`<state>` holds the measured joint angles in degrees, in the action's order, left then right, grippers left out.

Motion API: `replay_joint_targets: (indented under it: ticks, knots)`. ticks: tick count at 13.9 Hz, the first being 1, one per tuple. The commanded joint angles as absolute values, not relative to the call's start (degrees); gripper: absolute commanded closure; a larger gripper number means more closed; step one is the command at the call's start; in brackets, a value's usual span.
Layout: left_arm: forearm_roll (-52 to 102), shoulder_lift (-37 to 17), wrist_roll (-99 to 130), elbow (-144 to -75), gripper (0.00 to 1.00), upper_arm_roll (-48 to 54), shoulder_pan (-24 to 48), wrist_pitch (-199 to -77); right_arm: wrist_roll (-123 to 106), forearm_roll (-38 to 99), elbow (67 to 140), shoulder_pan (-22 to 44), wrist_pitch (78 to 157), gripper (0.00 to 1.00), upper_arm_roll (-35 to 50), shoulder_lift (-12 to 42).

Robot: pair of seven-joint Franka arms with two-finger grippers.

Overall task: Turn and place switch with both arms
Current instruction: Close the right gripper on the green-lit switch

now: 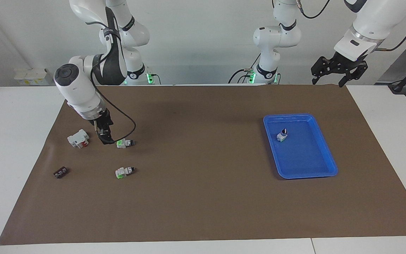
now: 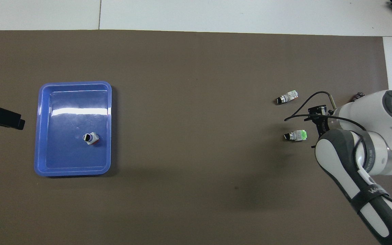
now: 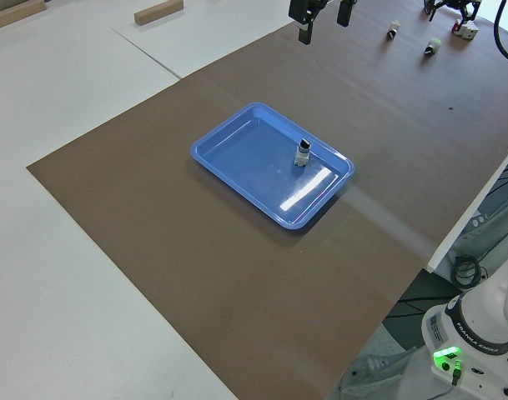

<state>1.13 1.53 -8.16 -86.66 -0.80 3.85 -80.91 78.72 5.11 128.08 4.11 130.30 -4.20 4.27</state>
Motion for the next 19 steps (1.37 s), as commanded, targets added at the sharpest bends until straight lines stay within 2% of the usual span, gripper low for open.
replay_joint_targets:
  ticks: [1, 6, 10, 11, 12, 13, 15, 16, 19]
  knots:
    - [0.09, 3.25, -8.17, -88.77, 0.0, -0.53, 3.52, -81.91, 79.8, 6.77, 132.18, 3.78, 135.43, 0.0, -3.78, 3.16]
    - [0.09, 3.25, -8.17, -88.77, 0.0, -0.44, 3.52, -81.91, 79.37, 9.23, 132.01, 3.96, 138.6, 0.0, -3.78, 7.11]
    - [0.09, 3.25, -8.17, -88.77, 0.0, -0.53, 3.52, -81.91, 78.84, 9.23, 131.84, 3.96, 140.54, 0.0, -3.78, 7.82]
    - [0.09, 3.25, -8.17, -88.77, 0.0, -0.44, 3.52, -82.0, 78.58, 9.23, 131.92, 3.96, 140.62, 0.1, -3.78, 8.08]
    - [0.09, 3.25, -8.17, -88.77, 0.0, -0.53, 3.52, -81.91, 77.88, 9.23, 131.92, 3.96, 140.54, 0.31, -3.78, 8.52]
    - [0.09, 3.25, -8.17, -88.77, 0.0, -0.44, 3.52, -81.91, 76.65, 9.23, 131.92, 3.96, 140.45, 0.56, -3.78, 8.79]
    - [0.09, 3.25, -8.17, -88.77, 0.0, -0.44, 3.52, -82.0, 70.97, 9.23, 132.1, 3.96, 139.66, 0.77, -3.69, 8.88]
    - [0.09, 3.25, -8.17, -88.77, 0.0, -0.53, 3.52, -81.91, 69.27, 9.23, 131.93, 4.65, 138.27, 1.0, -3.69, 8.79]
    - [0.09, 3.25, -8.17, -88.77, 0.0, -0.53, 3.52, -82.0, 68.73, 9.32, 129.21, 6.15, 133.35, 1.0, -3.69, 9.14]
